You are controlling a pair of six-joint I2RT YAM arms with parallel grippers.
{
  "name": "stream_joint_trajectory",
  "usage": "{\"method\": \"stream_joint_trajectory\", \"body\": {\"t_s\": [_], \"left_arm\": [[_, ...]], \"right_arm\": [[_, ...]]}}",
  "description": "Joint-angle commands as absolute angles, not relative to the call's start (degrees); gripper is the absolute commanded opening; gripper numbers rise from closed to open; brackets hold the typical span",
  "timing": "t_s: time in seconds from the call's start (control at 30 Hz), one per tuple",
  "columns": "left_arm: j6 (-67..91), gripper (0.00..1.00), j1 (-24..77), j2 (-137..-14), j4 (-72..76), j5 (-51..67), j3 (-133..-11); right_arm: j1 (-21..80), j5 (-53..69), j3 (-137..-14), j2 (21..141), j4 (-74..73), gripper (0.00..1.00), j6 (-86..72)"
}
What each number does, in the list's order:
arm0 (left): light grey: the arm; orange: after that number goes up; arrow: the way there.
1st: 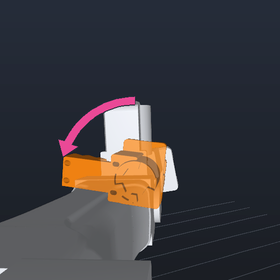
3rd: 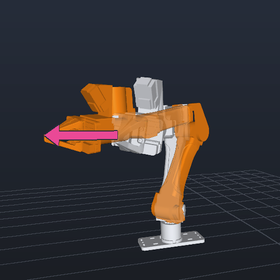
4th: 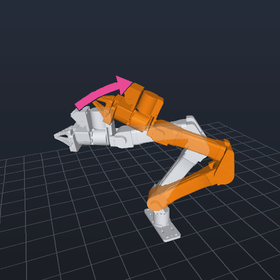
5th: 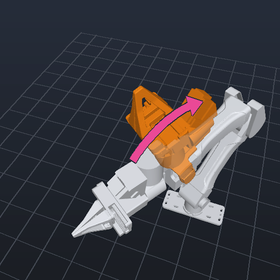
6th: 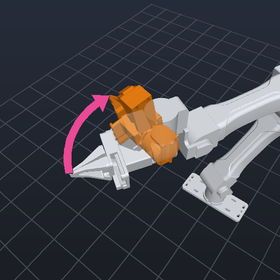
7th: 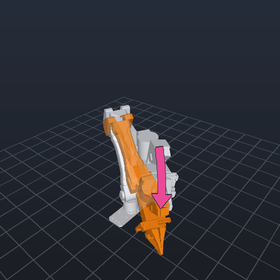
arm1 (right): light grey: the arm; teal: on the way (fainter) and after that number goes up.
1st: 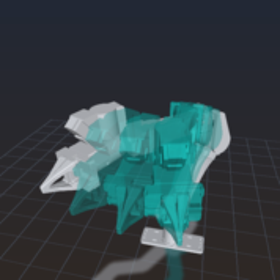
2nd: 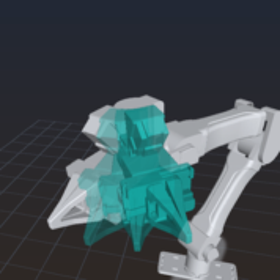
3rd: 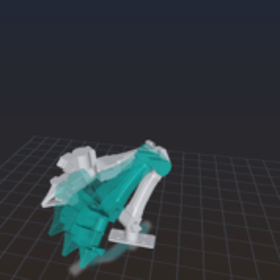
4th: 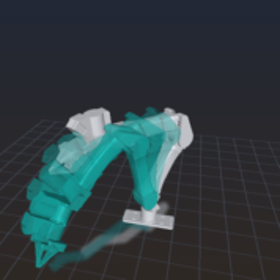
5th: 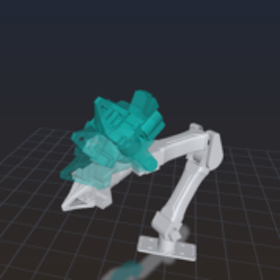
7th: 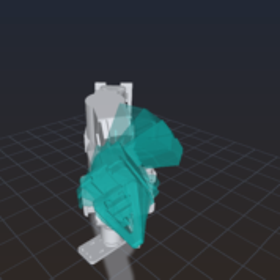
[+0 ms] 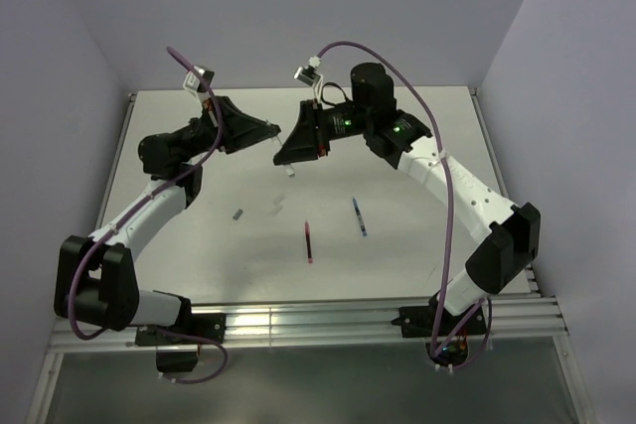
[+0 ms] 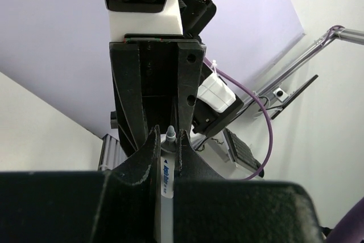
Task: Insert the pens into the pen caps
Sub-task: Pick up the pen from the center of the board.
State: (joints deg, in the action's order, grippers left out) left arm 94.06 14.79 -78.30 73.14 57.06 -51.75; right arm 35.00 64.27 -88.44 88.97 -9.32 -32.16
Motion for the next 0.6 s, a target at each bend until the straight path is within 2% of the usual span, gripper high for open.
{"method": "stream_joint_trajectory", "body": {"t_s": [0.0, 0.1, 0.13, 0.17, 0.23, 0.27, 0.37, 0.43, 0.47, 0.57], "left_arm": [[95.54, 0.00, 14.15, -77.08, 86.75, 54.41, -51.50], [95.62, 0.01, 13.98, -77.08, 86.84, 54.14, -51.42], [95.54, 0.00, 13.97, -77.17, 86.57, 54.14, -51.33], [95.45, 0.02, 13.89, -77.08, 86.31, 54.23, -51.15], [95.01, 0.09, 13.80, -76.99, 84.91, 54.58, -51.24], [94.84, 0.25, 13.71, -76.91, 84.38, 54.75, -51.41], [93.26, 0.48, 13.36, -76.47, 81.92, 56.42, -52.38], [91.42, 0.55, 12.48, -76.20, 80.25, 58.17, -53.43], [90.71, 0.65, 11.44, -75.59, 78.33, 58.79, -53.70], [86.59, 0.71, 8.54, -73.84, 71.32, 62.03, -55.19]], "right_arm": [[34.98, 67.32, -87.98, 89.21, -3.43, 0.33, -35.94], [34.98, 67.59, -87.98, 89.47, -2.90, 0.20, -36.73], [34.98, 67.76, -88.07, 89.65, -2.90, 0.07, -36.91], [35.07, 67.76, -88.15, 89.74, -2.73, 0.00, -37.18], [34.98, 67.76, -87.98, 89.65, -2.64, 0.00, -37.97], [34.98, 67.59, -87.80, 89.56, -2.46, 0.00, -38.84], [34.72, 66.36, -87.01, 89.21, -1.76, 0.00, -40.42], [34.37, 66.18, -85.79, 88.86, -0.80, 0.00, -42.62], [34.28, 66.09, -85.00, 88.60, -0.18, 0.00, -43.50], [33.31, 65.04, -83.59, 87.46, -0.18, 0.00, -43.51]]}}
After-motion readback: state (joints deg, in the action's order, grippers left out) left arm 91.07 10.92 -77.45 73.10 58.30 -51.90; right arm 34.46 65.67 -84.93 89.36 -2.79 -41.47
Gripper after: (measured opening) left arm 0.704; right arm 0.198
